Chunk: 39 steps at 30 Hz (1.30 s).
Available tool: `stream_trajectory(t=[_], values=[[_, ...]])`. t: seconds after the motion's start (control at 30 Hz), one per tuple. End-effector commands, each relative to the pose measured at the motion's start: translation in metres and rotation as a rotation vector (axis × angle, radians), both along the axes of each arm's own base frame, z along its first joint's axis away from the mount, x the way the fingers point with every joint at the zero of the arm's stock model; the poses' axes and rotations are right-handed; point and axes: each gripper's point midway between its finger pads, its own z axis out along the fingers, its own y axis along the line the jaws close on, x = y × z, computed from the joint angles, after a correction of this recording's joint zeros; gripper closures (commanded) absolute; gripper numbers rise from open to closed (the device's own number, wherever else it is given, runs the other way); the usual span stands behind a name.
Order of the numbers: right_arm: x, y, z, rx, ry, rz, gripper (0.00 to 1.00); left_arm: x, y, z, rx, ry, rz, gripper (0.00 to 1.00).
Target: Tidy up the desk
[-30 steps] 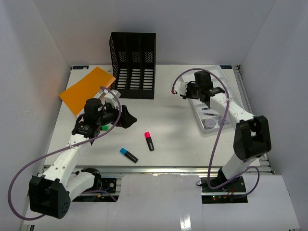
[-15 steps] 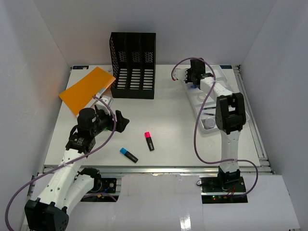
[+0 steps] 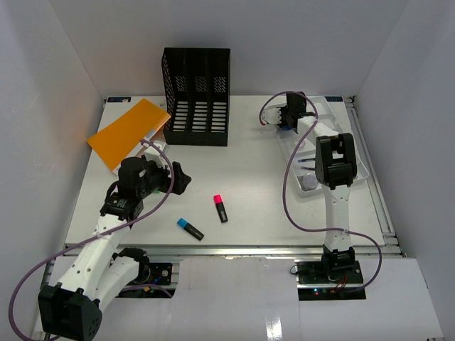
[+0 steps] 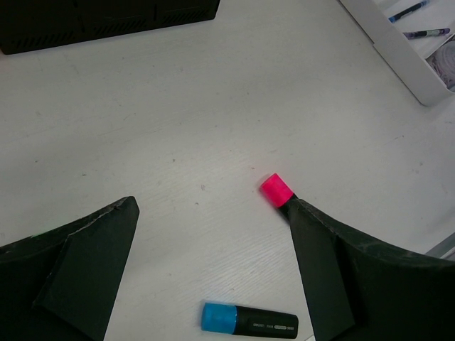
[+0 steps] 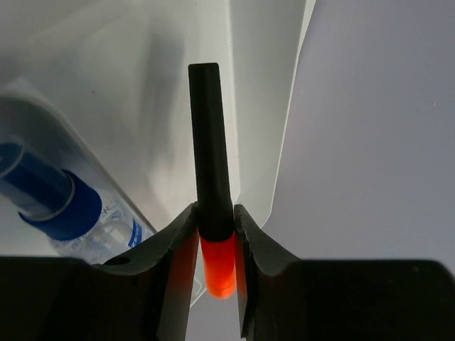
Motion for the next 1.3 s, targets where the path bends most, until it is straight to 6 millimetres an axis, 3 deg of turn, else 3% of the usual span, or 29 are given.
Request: stream_trajectory(t=[0.0, 0.03, 0.13, 0.23, 0.37, 0.43, 0.57, 0.6, 0.67, 0.77, 0.87, 0.9, 0.97, 1.13, 1.27], values=[[0.026, 0.012, 0.032, -0.007, -0.136, 0.046, 0.56, -0.001, -0.004, 0.004, -0.020, -0.017, -0.024, 0.02], [0.027, 0.012, 0.033, -0.002, -0.145, 0.046, 0.48, -0.002, -0.006, 0.004, -0.034, -0.016, -0.029, 0.02], [0.029, 0.014, 0.038, 0.029, -0.157, 0.034, 0.36, 0.000, -0.007, 0.005, -0.091, 0.009, 0.014, 0.02], [0.031, 0.013, 0.056, 0.067, -0.201, 0.013, 0.24, 0.002, -0.006, 0.000, -0.158, 0.066, 0.085, 0.02], [0.014, 0.014, 0.079, 0.197, -0.209, -0.039, 0.21, -0.008, -0.023, -0.011, -0.249, 0.207, 0.041, 0.02], [-0.001, 0.020, 0.110, 0.299, -0.223, -0.041, 0.19, -0.017, -0.034, -0.020, -0.291, 0.289, -0.008, 0.08], [-0.060, 0.041, 0.143, 0.623, -0.077, -0.092, 0.14, -0.029, -0.046, -0.039, -0.362, 0.450, -0.012, 0.17], [-0.078, 0.054, 0.135, 0.709, 0.020, -0.090, 0.13, -0.031, -0.047, -0.044, -0.366, 0.477, -0.007, 0.17], [-0.131, 0.083, 0.139, 0.902, 0.191, -0.034, 0.13, -0.033, -0.049, -0.049, -0.365, 0.518, 0.026, 0.17], [-0.209, 0.117, 0.128, 1.097, 0.462, 0.051, 0.13, -0.038, -0.057, -0.059, -0.323, 0.575, 0.061, 0.15], [-0.269, 0.141, 0.122, 1.244, 0.719, 0.086, 0.15, -0.041, -0.072, -0.072, -0.232, 0.609, 0.095, 0.12], [-0.284, 0.141, 0.111, 1.267, 0.781, 0.057, 0.17, -0.041, -0.079, -0.072, -0.217, 0.610, 0.101, 0.12], [-0.302, 0.142, 0.099, 1.290, 0.846, 0.037, 0.18, -0.041, -0.088, -0.078, -0.189, 0.636, 0.122, 0.12], [-0.324, 0.132, 0.077, 1.277, 0.830, -0.004, 0.17, -0.047, -0.104, -0.105, -0.049, 0.712, 0.256, 0.11], [-0.331, 0.122, 0.096, 1.313, 0.750, 0.035, 0.15, -0.044, -0.099, -0.121, 0.073, 0.716, 0.416, 0.25]])
